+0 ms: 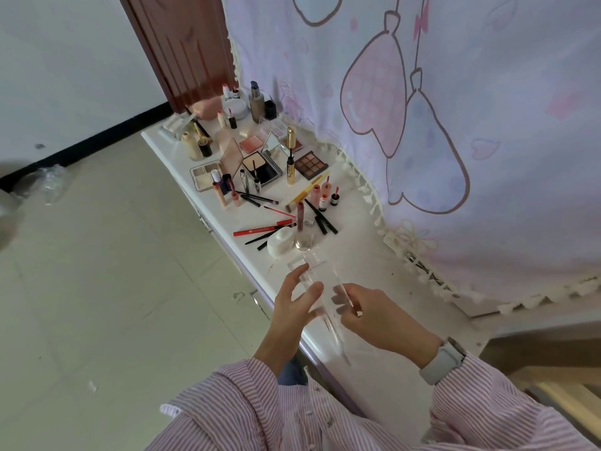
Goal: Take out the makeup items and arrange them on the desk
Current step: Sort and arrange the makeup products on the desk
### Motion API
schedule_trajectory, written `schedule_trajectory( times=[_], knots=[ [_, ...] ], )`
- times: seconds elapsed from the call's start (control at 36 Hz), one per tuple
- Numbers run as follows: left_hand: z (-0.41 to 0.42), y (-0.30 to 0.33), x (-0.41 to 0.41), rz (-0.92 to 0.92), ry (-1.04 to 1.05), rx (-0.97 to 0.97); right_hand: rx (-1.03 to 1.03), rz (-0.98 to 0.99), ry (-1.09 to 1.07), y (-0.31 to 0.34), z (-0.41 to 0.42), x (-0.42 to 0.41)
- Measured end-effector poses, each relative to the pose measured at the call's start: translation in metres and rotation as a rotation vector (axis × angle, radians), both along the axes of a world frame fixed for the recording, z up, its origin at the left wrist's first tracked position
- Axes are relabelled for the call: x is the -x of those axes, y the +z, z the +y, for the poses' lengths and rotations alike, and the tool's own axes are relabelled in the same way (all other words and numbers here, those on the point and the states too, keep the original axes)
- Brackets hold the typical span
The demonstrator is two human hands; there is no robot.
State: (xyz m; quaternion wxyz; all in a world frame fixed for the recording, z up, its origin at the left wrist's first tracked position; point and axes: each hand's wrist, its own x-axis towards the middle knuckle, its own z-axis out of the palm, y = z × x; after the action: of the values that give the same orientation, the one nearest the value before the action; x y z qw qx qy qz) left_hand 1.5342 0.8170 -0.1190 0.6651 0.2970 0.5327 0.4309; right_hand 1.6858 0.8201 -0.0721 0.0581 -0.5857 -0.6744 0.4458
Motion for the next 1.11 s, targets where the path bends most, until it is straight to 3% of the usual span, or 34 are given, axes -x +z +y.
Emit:
schedule_trajectory(
  times=[0.14, 0.22, 0.28, 0.42, 0.61, 0.75, 0.89, 1.0, 1.11],
  knots=[
    [0.005, -0.002, 0.0, -0.132, -0.027, 0.065, 0.015, 0.03, -0.104, 0.002, 0.011, -0.019],
    [0.012, -0.005, 0.0, -0.338, 0.011, 0.187, -0.008, 0.038, -0.247, 0.0, 0.018, -0.025],
    [0.017, -0.006, -0.001, -0.342, 0.032, 0.281, -0.047, -0.015, -0.296, -0.003, 0.02, -0.03],
    [0.02, -0.015, -0.011, -0.029, 0.004, 0.3, -0.137, -0.245, -0.269, -0.011, 0.022, -0.04],
    [0.014, -0.028, -0.025, 0.204, -0.094, 0.443, -0.196, -0.451, -0.165, -0.022, 0.035, -0.052],
    [0.012, -0.023, -0.028, 0.648, -0.219, 0.289, -0.218, -0.443, -0.174, -0.032, 0.047, -0.057],
    [0.002, -0.028, -0.024, 1.089, -0.473, 0.013, -0.434, -0.576, -0.121, -0.044, 0.05, -0.057],
    [-0.01, -0.042, -0.024, 1.216, -0.681, -0.051, -0.582, -0.645, -0.092, -0.055, 0.047, -0.053],
    [-0.017, -0.055, -0.021, 1.313, -0.752, -0.083, -0.522, -0.685, -0.062, -0.059, 0.043, -0.048]
  ],
)
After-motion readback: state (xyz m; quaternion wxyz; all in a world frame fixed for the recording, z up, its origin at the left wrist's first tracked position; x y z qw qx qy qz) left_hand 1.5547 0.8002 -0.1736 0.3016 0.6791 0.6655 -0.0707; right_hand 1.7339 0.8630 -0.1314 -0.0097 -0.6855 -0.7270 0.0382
